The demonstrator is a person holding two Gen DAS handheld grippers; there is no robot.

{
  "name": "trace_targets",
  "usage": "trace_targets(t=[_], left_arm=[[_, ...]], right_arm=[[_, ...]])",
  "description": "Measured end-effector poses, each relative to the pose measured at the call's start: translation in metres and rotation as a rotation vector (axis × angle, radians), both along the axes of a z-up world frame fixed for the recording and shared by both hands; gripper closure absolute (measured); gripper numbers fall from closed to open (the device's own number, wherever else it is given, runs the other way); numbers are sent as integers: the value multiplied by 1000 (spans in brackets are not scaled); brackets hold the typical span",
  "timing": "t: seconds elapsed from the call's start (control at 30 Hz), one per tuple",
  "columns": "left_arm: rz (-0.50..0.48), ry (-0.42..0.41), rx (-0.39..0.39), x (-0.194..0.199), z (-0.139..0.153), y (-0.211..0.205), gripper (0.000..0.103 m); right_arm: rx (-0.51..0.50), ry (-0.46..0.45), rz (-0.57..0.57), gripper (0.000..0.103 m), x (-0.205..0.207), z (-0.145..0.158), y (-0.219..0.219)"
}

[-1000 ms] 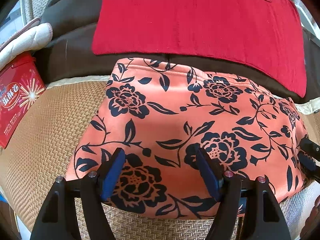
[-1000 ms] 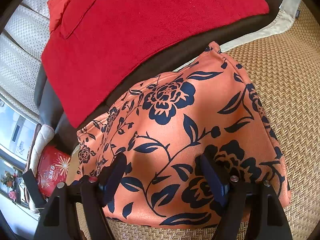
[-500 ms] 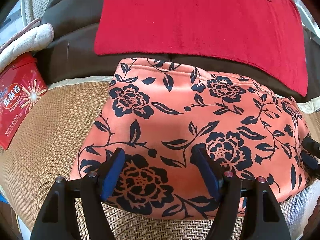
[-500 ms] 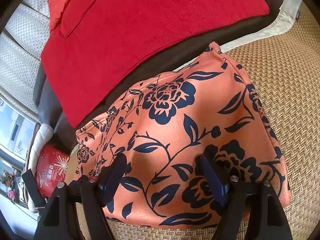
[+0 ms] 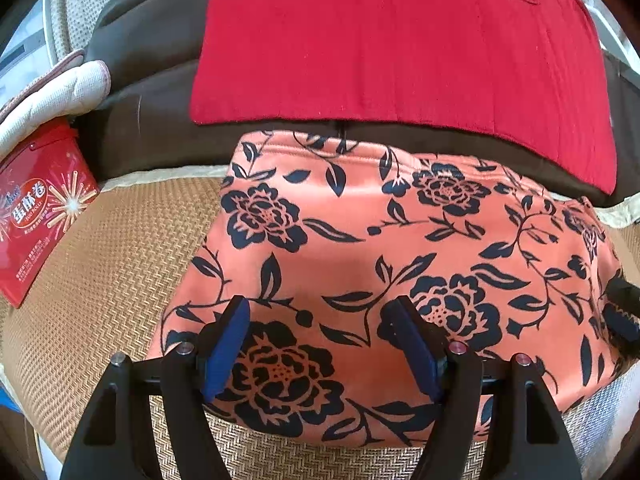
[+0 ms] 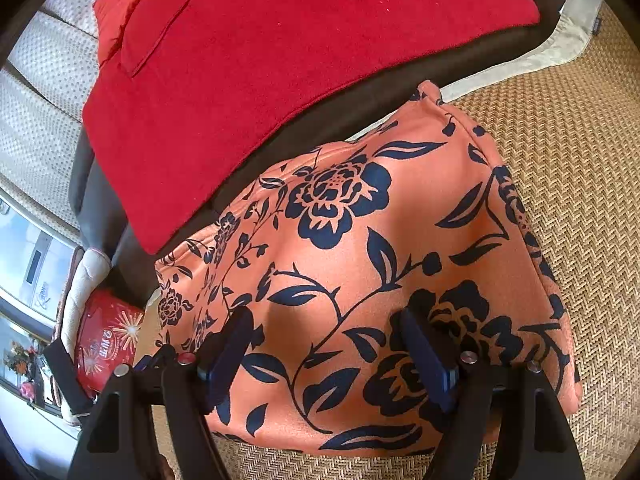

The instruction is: Fold small clothes

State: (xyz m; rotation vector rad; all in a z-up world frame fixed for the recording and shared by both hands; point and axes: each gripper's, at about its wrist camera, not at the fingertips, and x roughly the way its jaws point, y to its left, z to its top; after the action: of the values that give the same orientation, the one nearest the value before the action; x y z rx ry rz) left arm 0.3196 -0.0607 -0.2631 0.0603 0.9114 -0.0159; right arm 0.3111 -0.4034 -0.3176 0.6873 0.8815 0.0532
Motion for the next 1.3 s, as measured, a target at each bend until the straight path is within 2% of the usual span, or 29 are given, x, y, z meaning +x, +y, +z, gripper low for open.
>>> trace_targets(t=[0.57,0.63,0.7,0.77,0.87,0.93,1.0,1.07,1.13,1.23,1.3], left_arm=[[3,11,28,1,-8,-2,29],[-1,20,44,2,-12,-3,29],[2,62,56,8,-20,-3,29],[12,77,24,11,-20,0,29],[15,36,-17,10,-7,4,29],[1,-14,-4,5,3,2,29],[-9,-16,22,5,2,1,29],[-1,41,47,9,-11,2,29],[12,113,55,13,-27,8,29],[23,102,25,8,-23,19,29],[31,64,-9,1,-13,28,29]], right_arm=[[-1,6,3,24,2,-1,1],[7,10,9,24,2,-1,0],[24,10,10,24,1,0,-2],[64,3,0,24,-2,1,-7],[138,-55,-32,23,-10,8,-16],[138,-110,-32,24,-14,18,-15],[110,-141,-3,24,-14,25,-6],[76,-103,32,24,-8,20,7],[52,3,57,24,3,-2,18],[9,-9,59,24,1,6,25],[49,-40,51,25,-6,13,24]])
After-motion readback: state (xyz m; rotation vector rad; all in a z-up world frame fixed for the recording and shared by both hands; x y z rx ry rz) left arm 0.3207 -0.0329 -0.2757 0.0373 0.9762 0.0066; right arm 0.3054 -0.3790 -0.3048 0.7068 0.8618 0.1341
